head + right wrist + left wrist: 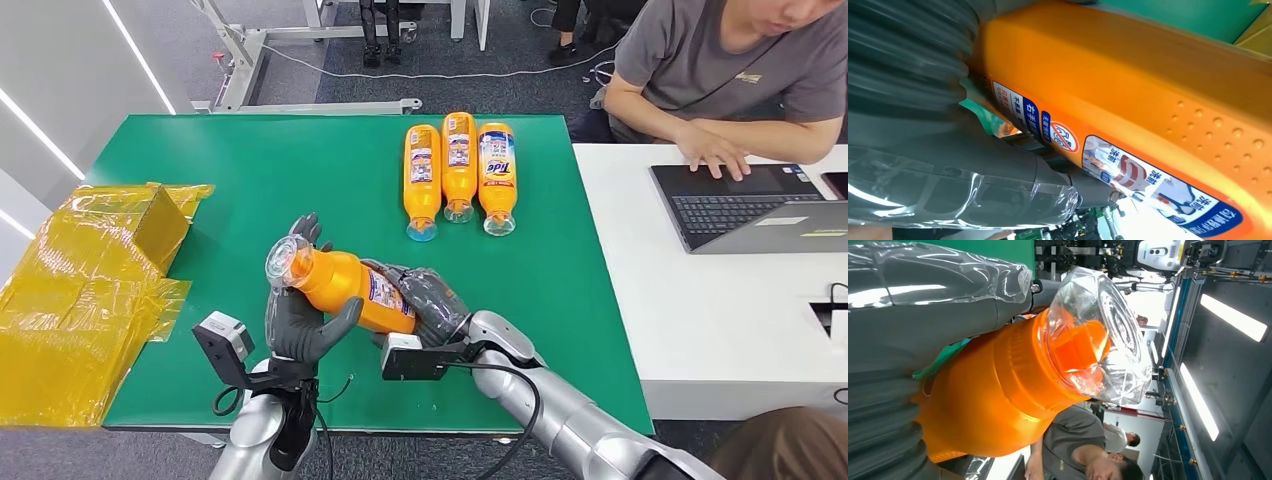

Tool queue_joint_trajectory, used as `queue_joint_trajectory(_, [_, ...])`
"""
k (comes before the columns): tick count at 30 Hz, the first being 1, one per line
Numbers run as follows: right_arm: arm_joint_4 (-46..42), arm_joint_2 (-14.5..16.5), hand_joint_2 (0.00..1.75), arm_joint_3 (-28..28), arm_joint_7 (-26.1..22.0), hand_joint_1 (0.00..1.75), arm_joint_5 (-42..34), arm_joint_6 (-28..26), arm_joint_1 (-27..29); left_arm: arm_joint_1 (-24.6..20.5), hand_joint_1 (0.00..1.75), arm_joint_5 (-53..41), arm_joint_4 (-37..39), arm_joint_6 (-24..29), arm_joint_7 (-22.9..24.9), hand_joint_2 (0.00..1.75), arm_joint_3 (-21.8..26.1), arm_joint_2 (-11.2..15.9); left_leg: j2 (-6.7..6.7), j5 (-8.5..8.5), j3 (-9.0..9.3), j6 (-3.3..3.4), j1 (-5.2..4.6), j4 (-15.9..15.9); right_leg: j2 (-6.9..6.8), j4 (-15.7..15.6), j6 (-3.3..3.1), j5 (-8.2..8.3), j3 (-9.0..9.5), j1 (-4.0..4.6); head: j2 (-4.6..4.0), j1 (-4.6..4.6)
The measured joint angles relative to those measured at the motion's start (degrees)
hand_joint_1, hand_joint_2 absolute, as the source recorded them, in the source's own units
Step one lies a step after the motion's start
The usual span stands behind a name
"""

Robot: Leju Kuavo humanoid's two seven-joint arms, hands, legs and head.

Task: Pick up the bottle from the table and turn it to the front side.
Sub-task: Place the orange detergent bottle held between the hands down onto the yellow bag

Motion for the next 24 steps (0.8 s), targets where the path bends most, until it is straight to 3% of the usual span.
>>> queue_joint_trajectory(12, [-0.01, -0.28, 1.75, 0.97, 0.12, 1.75, 0.01, 0.60, 0.06, 0.00, 0.00, 0.77, 0.00, 1.67, 0.01, 1.75, 0.11, 0.72, 0.00, 0.00, 0.00, 0.00, 0.00, 0.00, 0.00, 0.00, 0.00, 0.00, 0.00, 0.00, 0.00, 0.01])
queue_joint_trajectory(16, [-0.46, -0.28, 1.75, 1.51, 0.72, 1.75, 0.76, 2.36, 0.09, 0.11, 1.71, 0.93, -0.13, 2.70, 0.00, 1.75, 1.00, 0.85, 0.00, 0.00, -0.01, 0.00, 0.00, 0.00, 0.00, 0.01, 0.00, 0.00, 0.00, 0.00, 0.00, 0.01])
queue_joint_trajectory(24, [-1.89, -0.27, 1.75, 2.09, 1.72, 1.75, 1.08, 4.81, -0.29, 0.99, 1.75, 2.24, -2.65, 2.80, -0.02, 1.75, 2.51, 0.90, 0.00, 0.00, -0.02, 0.00, 0.01, -0.01, -0.01, 0.01, 0.00, 0.00, 0.01, 0.00, 0.00, 0.01])
